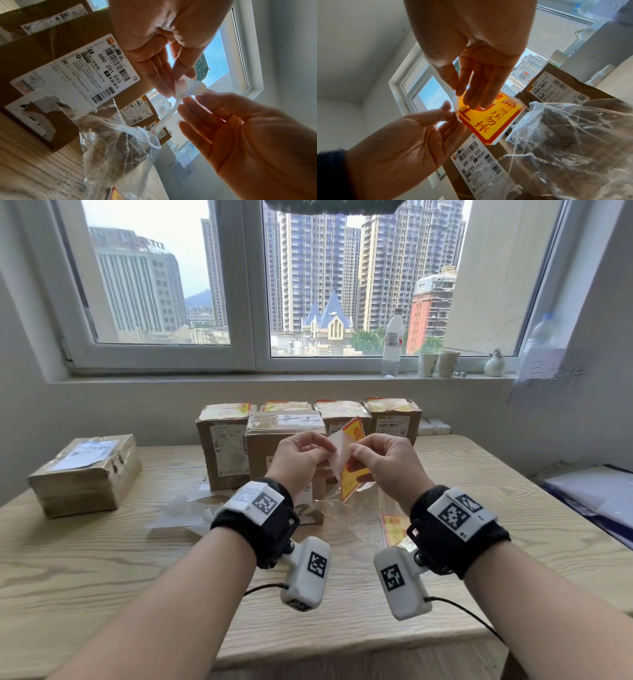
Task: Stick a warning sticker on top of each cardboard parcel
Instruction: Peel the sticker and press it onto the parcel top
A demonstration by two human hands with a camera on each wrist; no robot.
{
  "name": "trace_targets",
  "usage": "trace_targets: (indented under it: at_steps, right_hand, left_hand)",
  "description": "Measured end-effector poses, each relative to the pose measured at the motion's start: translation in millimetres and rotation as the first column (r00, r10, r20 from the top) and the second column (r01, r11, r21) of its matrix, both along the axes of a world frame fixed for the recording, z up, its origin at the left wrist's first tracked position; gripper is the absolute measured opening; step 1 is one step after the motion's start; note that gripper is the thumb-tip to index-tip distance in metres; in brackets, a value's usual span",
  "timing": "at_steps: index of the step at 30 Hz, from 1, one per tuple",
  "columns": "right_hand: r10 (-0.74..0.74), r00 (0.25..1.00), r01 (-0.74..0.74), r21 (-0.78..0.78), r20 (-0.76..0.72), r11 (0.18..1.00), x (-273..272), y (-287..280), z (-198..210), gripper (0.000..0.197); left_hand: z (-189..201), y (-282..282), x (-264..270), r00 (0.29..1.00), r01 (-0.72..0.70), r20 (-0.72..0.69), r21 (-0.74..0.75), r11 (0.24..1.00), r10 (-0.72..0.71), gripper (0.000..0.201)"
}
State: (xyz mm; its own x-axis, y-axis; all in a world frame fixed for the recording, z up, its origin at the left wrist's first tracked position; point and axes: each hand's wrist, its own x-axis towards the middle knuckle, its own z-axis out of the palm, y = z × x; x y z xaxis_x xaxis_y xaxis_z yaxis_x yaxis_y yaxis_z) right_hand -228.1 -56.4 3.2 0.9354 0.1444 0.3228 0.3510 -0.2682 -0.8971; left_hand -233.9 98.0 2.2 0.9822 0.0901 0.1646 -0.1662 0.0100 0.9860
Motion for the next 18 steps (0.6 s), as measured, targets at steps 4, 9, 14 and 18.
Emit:
trace_targets:
  at_steps: [4, 9, 14, 18]
  right_hand:
    - [0.016, 1.0, -0.016, 0.04, 0.0, 0.999, -4, 1, 3, 0.018]
    - [-0.009, 1.0, 0.009, 0.083, -0.001, 0.997, -5, 1, 6, 0.018]
    - [-0.035, 0.999, 0.038, 0.163, -0.023, 0.986, -4, -2, 12, 0.018]
    - [-0.045, 0.998, 0.052, 0.262, -0.032, 0.964, -4, 3, 22, 0.018]
  left_hand:
    - [1, -2, -5, 0.999, -0.037, 0.028, 0.051, 0.998, 0.036, 0.014]
    - [4, 1, -7, 0.993, -0.109, 0.043, 0.04, 0.993, 0.107, 0.018]
    - [17, 20, -11, 0.985, -0.166, 0.041, 0.032, 0.986, 0.165, 0.024]
    - [33, 43, -11, 0.956, -0.264, 0.122, -0.036, 0.964, 0.266, 0.032]
